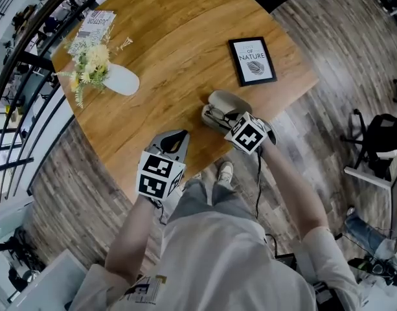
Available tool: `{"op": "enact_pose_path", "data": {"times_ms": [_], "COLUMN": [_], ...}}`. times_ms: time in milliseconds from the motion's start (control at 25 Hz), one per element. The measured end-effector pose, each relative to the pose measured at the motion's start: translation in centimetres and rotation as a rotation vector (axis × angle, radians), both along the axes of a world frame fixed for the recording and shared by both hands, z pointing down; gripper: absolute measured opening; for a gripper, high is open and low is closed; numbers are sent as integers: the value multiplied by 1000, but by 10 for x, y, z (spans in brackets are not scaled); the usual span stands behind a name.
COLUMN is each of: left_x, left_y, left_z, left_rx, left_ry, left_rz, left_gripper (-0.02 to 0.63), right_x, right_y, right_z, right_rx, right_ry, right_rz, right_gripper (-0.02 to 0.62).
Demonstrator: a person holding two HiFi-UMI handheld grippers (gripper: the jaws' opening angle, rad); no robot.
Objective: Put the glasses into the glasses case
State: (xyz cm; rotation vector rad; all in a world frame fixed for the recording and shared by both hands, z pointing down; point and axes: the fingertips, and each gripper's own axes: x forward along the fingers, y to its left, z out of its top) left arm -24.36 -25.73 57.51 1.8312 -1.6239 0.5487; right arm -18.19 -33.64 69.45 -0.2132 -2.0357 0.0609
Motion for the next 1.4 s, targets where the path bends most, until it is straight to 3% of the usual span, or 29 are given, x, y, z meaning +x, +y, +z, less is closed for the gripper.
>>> {"op": "enact_pose_path", "data": {"times_ms": [280,640,960,1160,1400], "left_x": [2,5,-9,-10,1], "left_y": [6,9,1,-3,6], "left_z": [10,-2,-73,-134,-205], "left_rx": [-24,-6,127,220,347], "left_ry": [15,7,-120,-214,-292], "left_rz": [18,31,34,62,83], "left_gripper": [17,17,17,17,17], "right_x": [1,6,1,9,30], "right_y": [1,-11,-34,-39,-27], "right_z": [15,-28,-161,-246,-337], "right_rx": [-11,0,66,100,261], "right_ry": [41,-46,-357,-545,-742], "right_rz": [20,103,282,361,399], "right_gripper": [190,213,82,57,35]}}
